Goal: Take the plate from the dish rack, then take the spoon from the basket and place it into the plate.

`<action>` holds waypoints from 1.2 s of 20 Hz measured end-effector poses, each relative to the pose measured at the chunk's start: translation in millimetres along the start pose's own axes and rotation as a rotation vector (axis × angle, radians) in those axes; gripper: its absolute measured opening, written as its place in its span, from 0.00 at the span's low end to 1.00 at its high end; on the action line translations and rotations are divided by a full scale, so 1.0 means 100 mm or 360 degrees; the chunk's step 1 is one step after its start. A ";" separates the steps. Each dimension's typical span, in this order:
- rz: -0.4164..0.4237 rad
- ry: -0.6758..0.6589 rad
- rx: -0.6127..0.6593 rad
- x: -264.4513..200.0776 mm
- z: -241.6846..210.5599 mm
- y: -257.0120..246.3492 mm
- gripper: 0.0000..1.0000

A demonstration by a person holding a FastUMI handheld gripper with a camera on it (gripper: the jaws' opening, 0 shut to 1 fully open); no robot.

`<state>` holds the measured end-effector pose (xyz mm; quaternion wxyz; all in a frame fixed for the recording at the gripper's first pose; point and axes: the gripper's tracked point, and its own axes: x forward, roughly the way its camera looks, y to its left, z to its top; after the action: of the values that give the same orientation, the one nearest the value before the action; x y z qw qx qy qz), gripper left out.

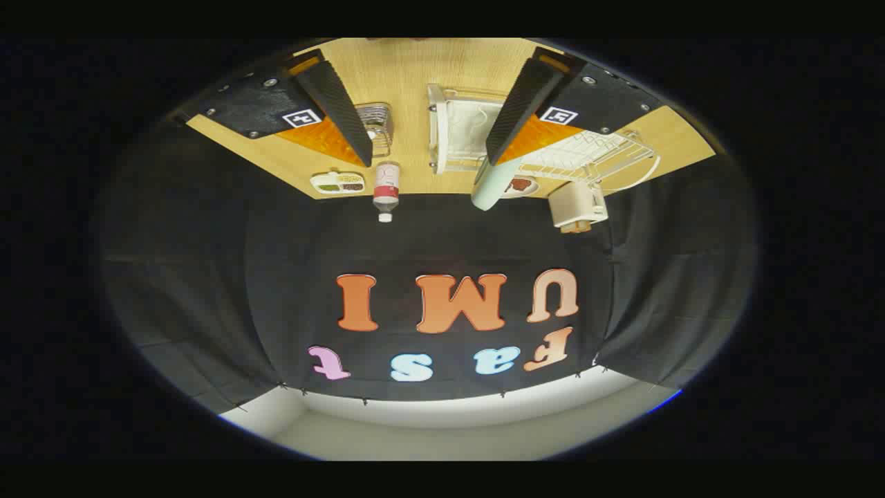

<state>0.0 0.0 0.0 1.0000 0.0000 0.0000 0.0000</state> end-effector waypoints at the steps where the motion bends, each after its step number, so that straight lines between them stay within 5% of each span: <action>1: 0.0004 0.0008 0.0010 0.01 -0.02 -0.01 0.98; 24: -0.0022 0.0039 -0.0001 0.09 0.05 -0.12 0.99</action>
<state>9.4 -12.0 4.6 0.9999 -0.0005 0.0122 -0.0070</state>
